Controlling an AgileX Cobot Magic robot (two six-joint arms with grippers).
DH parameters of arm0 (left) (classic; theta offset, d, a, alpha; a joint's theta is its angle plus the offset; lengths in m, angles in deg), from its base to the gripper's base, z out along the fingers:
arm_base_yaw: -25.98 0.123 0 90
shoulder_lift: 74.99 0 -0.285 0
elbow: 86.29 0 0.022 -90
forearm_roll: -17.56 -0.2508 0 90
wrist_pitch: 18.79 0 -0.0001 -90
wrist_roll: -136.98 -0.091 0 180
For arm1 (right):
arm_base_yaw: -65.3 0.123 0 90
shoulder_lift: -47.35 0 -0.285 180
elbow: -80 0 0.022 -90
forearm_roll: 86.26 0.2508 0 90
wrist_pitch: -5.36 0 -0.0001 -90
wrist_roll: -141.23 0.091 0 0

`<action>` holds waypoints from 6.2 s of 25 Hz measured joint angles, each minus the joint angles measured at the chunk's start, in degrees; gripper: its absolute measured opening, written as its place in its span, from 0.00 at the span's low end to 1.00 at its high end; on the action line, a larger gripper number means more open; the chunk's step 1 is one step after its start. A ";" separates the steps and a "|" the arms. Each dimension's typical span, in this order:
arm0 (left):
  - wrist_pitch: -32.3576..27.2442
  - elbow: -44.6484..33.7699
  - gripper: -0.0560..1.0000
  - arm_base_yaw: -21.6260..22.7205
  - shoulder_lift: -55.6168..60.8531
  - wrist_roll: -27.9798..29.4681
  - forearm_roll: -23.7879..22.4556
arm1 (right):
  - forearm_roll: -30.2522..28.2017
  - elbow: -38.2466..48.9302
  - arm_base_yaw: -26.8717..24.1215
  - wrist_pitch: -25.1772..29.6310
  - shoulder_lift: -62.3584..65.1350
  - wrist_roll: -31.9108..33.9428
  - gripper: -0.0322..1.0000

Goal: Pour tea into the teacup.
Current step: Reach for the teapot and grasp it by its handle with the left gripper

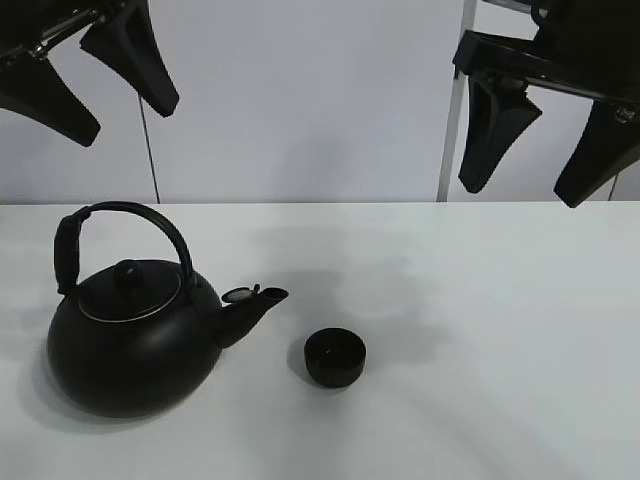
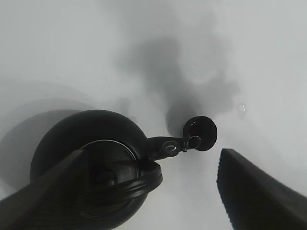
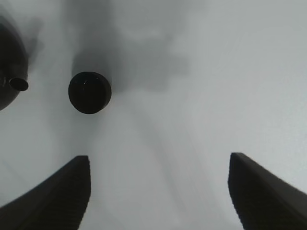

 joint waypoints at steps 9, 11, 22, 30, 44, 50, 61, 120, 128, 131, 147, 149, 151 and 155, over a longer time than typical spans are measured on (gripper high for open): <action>0.00 0.00 0.56 0.00 0.00 0.00 0.00 | 0.12 0.00 0.00 0.00 0.00 0.05 0.56; 0.00 0.00 0.56 0.00 0.00 0.00 0.00 | 0.12 0.00 0.00 0.00 0.00 0.05 0.56; 0.00 0.00 0.56 0.00 0.00 0.06 0.00 | 0.12 0.00 0.00 0.00 0.00 0.05 0.56; -0.12 0.00 0.56 0.00 0.00 0.02 0.00 | 0.16 0.00 0.00 0.00 0.00 0.05 0.56; 1.63 0.00 0.56 0.00 0.00 0.02 0.00 | 0.16 0.00 0.00 0.00 0.00 0.05 0.56; 1.63 0.00 0.56 0.00 0.00 0.02 0.00 | 0.16 0.00 0.00 0.00 0.00 0.05 0.56; 1.58 0.00 0.56 0.00 0.00 0.07 0.05 | 0.16 0.00 0.00 0.00 0.00 0.05 0.56; 46.34 -44.24 0.56 0.00 38.10 -44.69 26.69 | 0.16 0.05 0.00 -7.12 0.00 0.05 0.56; 48.36 -46.85 0.56 0.00 38.14 -25.73 6.63 | 0.16 0.05 0.00 -17.92 0.00 0.05 0.56; 54.77 -49.10 0.56 0.00 38.14 -7.89 -5.97 | 0.23 0.05 0.00 -21.97 0.00 0.05 0.56; 74.00 -61.65 0.56 0.00 38.14 16.40 -29.79 | 0.48 0.05 0.00 -30.81 0.00 0.05 0.56; 73.83 -62.09 0.56 0.00 38.14 16.90 -29.85 | 0.60 0.05 0.00 -29.36 0.00 0.05 0.56; 73.83 -62.16 0.56 0.00 38.14 17.05 -30.33 | 0.60 0.05 0.00 -27.13 0.00 0.05 0.56; 73.83 -62.16 0.56 0.00 38.14 17.18 -35.54 | 0.60 0.05 0.00 -22.49 0.00 0.05 0.56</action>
